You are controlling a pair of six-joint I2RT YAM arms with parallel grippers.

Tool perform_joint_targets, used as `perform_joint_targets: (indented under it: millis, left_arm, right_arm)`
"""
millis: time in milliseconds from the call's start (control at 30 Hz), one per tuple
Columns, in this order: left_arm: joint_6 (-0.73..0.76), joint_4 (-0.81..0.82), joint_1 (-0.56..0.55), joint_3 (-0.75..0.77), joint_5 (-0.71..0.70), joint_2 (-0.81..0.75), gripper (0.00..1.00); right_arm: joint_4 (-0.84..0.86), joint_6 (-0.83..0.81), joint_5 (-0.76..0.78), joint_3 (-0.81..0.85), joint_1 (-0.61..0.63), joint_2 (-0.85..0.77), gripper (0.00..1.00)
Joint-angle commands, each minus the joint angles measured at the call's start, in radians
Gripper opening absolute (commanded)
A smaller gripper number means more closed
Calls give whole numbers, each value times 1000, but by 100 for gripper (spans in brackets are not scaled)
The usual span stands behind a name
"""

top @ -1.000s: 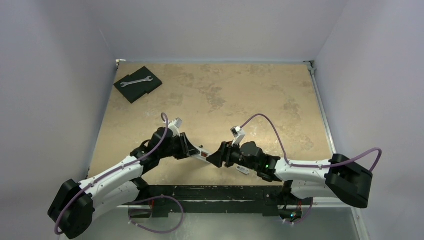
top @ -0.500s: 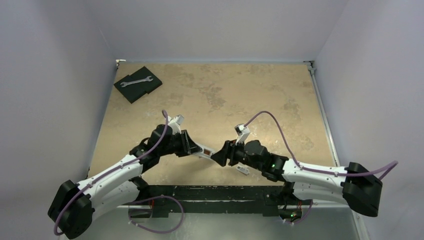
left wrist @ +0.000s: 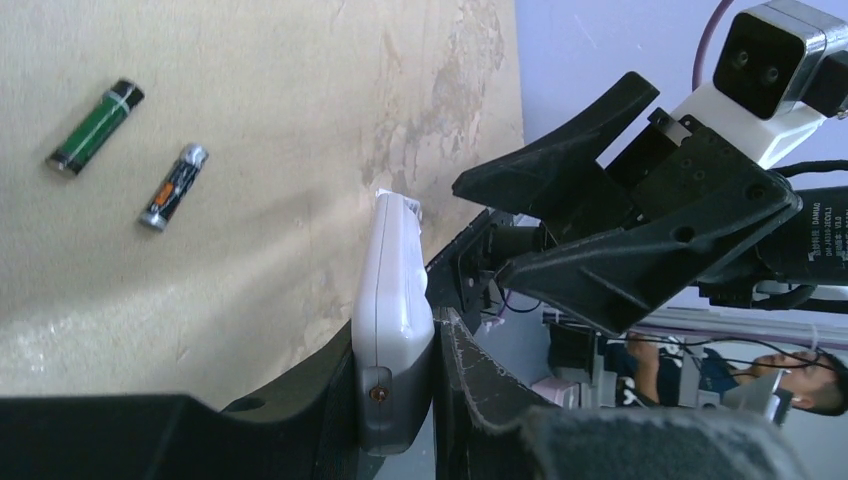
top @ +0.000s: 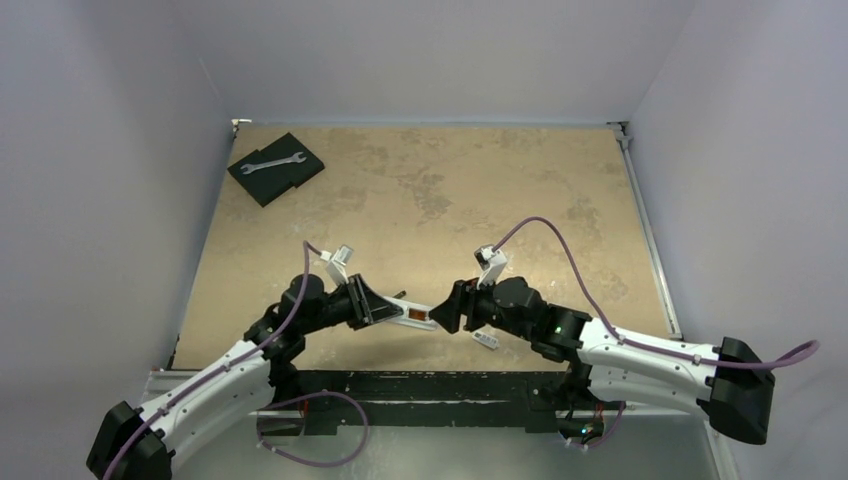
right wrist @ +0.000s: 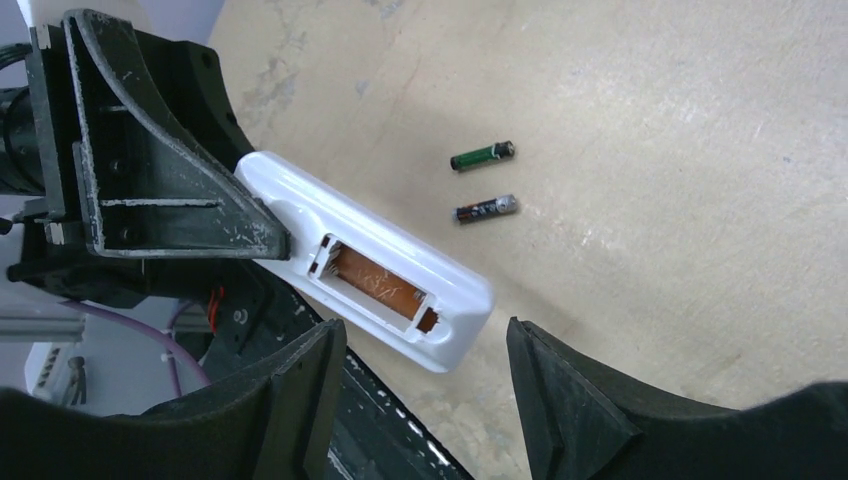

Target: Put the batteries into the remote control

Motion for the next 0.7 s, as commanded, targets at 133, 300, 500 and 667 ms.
perform_joint_targets:
  millis: [133,300,500,667]
  left_arm:
    - [-140,88,-5,-139,4,-174,0]
    - [-169,144,-5,-214,-4,-184,0]
    - [-183,254,-6,-299,-21,-122,0]
    - [-157,314,-6,-316,-39,-28,0]
  right_arm:
    - [-70,-8,-15,35,-4,-54,69]
    - [-94,-31,-31,45,-4,-61,69]
    - [-94,-35,-17,34,-4,-72,69]
    - [-90,-46,-17,14,-4,-73,69]
